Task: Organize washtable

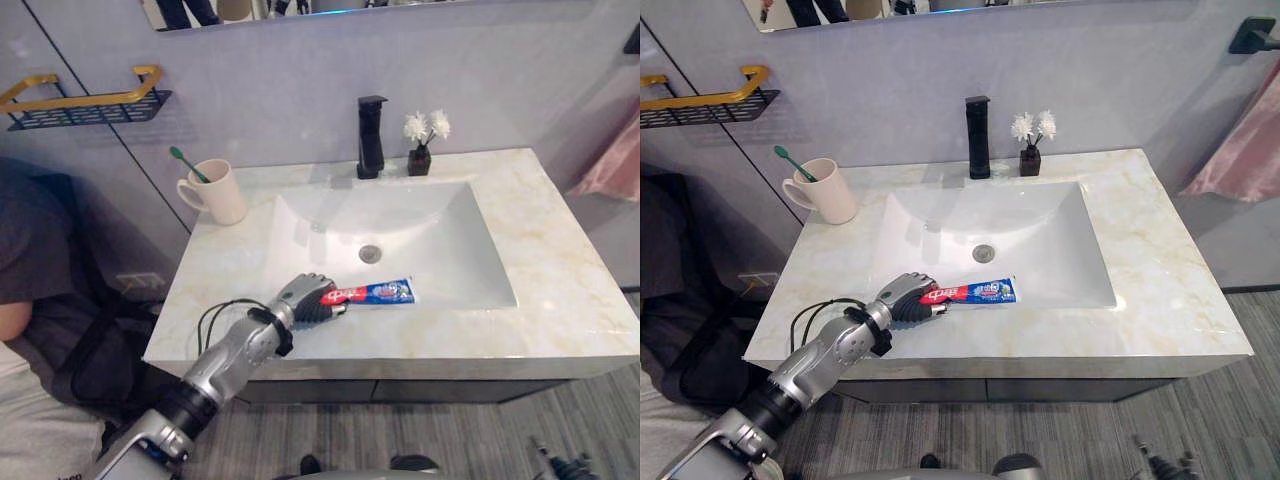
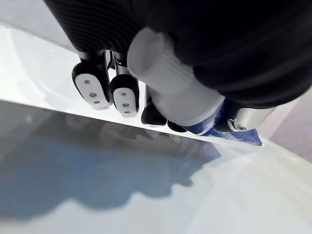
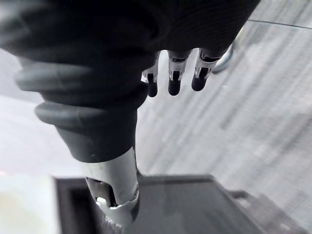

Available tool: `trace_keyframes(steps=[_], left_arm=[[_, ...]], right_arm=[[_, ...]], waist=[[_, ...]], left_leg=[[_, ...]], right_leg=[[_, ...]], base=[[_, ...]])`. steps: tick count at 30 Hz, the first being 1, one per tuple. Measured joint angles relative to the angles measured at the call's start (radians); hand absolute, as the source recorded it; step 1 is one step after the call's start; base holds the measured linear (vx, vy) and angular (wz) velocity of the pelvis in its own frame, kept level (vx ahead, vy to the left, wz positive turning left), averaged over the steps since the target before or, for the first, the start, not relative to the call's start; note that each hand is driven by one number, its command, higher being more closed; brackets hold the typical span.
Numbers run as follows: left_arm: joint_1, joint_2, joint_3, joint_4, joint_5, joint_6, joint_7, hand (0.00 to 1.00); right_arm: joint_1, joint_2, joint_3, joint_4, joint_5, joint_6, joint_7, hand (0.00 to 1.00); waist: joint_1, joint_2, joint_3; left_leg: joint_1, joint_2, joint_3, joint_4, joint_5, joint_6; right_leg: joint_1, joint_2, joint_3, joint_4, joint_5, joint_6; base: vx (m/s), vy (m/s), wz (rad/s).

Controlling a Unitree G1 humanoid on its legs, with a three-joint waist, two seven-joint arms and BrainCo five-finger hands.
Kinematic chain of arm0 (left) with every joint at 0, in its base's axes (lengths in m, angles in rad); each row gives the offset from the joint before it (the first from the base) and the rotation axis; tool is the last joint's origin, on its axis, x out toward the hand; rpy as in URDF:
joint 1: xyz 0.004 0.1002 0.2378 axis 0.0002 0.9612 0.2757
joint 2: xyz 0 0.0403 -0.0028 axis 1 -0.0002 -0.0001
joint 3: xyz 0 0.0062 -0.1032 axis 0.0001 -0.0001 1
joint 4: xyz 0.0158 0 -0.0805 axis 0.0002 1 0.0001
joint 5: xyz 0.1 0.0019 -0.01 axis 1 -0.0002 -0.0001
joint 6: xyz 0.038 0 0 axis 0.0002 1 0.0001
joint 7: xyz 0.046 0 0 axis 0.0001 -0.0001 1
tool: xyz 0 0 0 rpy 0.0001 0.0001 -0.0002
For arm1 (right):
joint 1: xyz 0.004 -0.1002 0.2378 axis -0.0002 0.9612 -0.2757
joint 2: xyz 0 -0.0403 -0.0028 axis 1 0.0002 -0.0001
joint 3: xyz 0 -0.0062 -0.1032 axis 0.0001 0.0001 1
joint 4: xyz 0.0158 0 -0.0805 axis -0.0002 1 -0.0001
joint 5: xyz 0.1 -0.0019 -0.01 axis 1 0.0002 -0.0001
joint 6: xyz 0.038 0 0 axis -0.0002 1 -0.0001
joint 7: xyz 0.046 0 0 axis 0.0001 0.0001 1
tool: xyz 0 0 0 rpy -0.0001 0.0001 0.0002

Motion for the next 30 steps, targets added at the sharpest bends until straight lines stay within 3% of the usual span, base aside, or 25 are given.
trace_keyframes(steps=[6,9,10,11,15,17,20,24,30], left_arm=[[0.062,-0.057,0.146,-0.163,-0.044,0.009,0.005,1.0],[0.062,-0.062,0.194,-0.211,-0.064,0.01,0.021,1.0],[0.063,-0.066,0.212,-0.23,-0.082,0.01,0.022,1.0],[0.064,-0.066,0.216,-0.233,-0.089,0.01,0.022,1.0],[0.068,-0.065,0.25,-0.306,-0.148,0.008,0.032,1.0],[0.063,-0.068,0.251,-0.325,-0.175,0.005,0.05,1.0],[0.043,-0.082,0.255,-0.335,-0.19,0.007,0.091,1.0],[0.004,-0.127,0.257,-0.335,-0.219,0.009,0.171,1.0],[-0.008,-0.171,0.253,-0.337,-0.219,0.019,0.234,1.0]], right_arm=[[-0.043,-0.04,-0.038,-0.569,-0.013,-0.001,-0.053,0.0],[-0.111,-0.1,-0.023,-0.711,-0.017,-0.05,-0.051,0.0],[-0.143,-0.142,0.016,-0.757,-0.01,-0.099,-0.046,0.0],[-0.151,-0.15,0.029,-0.764,-0.006,-0.108,-0.042,0.0],[-0.284,-0.245,0.298,-0.858,0.084,-0.173,0.024,0.0],[-0.356,-0.273,0.423,-0.871,0.118,-0.192,0.058,0.0],[-0.471,-0.274,0.599,-0.862,0.147,-0.192,0.077,0.0],[-0.574,-0.192,0.782,-0.792,0.187,-0.18,0.076,0.0],[-0.599,-0.121,0.907,-0.756,0.223,-0.136,0.078,0.0]], waist=[[0.003,-0.025,-0.008],[0.016,-0.035,-0.015],[0.028,-0.038,-0.017],[0.029,-0.038,-0.018],[0.034,-0.037,-0.036],[0.052,-0.037,-0.042],[0.08,-0.036,-0.054],[0.117,-0.038,-0.055],[0.116,-0.039,-0.055]], left_leg=[[-0.007,0.003,0.009,0.008,-0.001,0.001],[-0.016,0.004,0.009,0.016,-0.001,0.002],[-0.017,0.004,0.009,0.021,-0.003,0.003],[-0.017,0.004,0.008,0.022,-0.003,0.003],[-0.034,-0.002,-0.007,0.031,-0.003,0.004],[-0.039,-0.002,-0.012,0.038,-0.003,0.004],[-0.05,-0.006,-0.041,0.04,0.003,0.009],[-0.05,-0.016,-0.071,0.038,0.012,0.017],[-0.054,-0.035,-0.085,0.019,0.029,0.031]], right_leg=[[-0.01,0.003,0.01,0.018,0.0,0.001],[-0.019,0.004,0.011,0.021,0.001,0.002],[-0.02,0.004,0.01,0.021,0.001,0.003],[-0.02,0.004,0.009,0.021,0.001,0.003],[-0.021,0.001,-0.007,0.021,0.005,0.008],[-0.019,-0.001,-0.014,0.021,0.006,0.009],[-0.014,-0.006,-0.044,0.022,0.006,0.01],[-0.003,-0.014,-0.072,0.022,0.007,0.01],[-0.006,-0.031,-0.081,0.022,0.011,0.018]], base=[[0.0,-0.004,-0.05],[-0.05,-0.022,-0.01],[-0.06,-0.017,-0.01],[-0.06,-0.016,0.02],[-0.03,-0.013,0.09],[-0.03,-0.012,0.15],[-0.03,-0.024,0.29],[-0.04,-0.007,0.26],[-0.02,0.014,0.06]])
